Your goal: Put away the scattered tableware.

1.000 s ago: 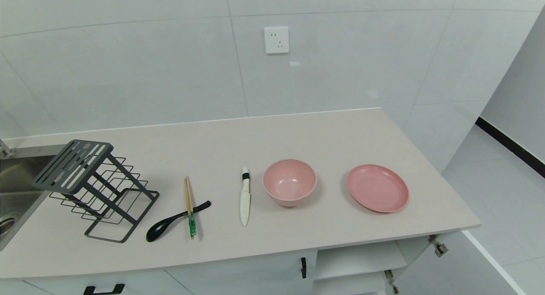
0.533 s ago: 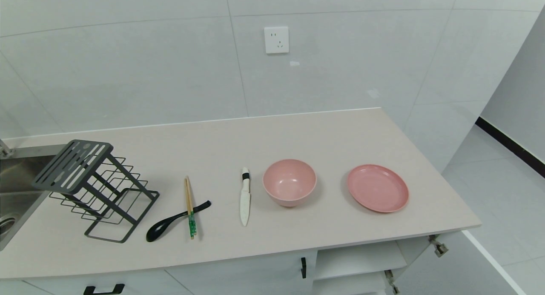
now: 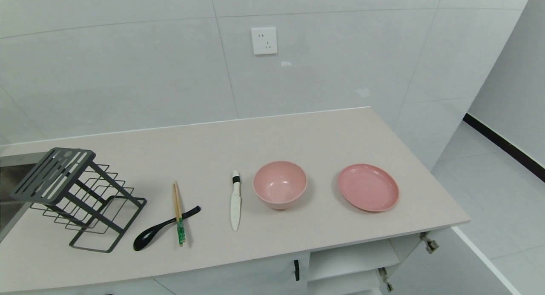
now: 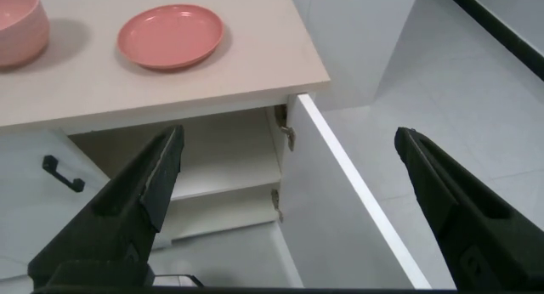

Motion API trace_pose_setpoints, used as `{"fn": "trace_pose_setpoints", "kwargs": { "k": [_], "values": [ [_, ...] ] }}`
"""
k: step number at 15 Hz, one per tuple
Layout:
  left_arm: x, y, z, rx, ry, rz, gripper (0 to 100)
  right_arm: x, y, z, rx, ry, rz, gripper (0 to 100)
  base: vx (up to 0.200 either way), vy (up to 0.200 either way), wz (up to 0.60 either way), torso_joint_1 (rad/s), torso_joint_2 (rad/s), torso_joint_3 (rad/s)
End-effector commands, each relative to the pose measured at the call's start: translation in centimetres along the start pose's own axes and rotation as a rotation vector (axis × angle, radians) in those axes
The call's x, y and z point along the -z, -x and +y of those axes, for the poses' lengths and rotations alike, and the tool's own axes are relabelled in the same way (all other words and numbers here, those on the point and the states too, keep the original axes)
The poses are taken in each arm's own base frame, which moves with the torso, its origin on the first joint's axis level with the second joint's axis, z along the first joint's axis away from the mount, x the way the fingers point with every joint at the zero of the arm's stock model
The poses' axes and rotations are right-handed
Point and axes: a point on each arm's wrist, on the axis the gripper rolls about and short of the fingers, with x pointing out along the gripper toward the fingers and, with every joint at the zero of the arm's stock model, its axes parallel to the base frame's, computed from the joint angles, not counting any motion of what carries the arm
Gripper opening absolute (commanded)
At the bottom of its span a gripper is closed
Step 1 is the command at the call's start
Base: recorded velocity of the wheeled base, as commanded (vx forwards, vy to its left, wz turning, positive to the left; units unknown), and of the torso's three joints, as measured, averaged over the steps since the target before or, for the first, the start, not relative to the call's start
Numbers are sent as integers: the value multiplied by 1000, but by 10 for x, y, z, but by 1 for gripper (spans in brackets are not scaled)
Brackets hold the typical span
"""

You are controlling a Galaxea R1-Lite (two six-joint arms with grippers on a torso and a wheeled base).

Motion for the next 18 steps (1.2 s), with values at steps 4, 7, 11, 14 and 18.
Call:
{"fn": "trace_pose_setpoints", "kwargs": {
  "k": [4, 7, 11, 14, 18],
  "values": [
    [0, 0, 0, -1, -1, 1, 100, 0, 0, 0, -1, 0, 2, 100, 150, 0, 0, 1, 2, 4],
    [0, 0, 0, -1, -1, -1, 100, 0, 0, 0, -1, 2, 2, 100, 133, 0, 0, -2, 6, 0],
    [0, 0, 0, -1, -1, 1, 100, 0, 0, 0, -1, 0, 2, 100, 0, 0, 0, 0, 0, 0],
    [0, 0, 0, -1, -1, 1, 100, 0, 0, 0, -7, 15, 2, 100, 0, 0, 0, 0, 0, 0],
    [0, 0, 0, -1, -1, 1, 100, 0, 0, 0, -10, 29, -3, 100, 0, 0, 0, 0, 0, 0]
  ]
}}
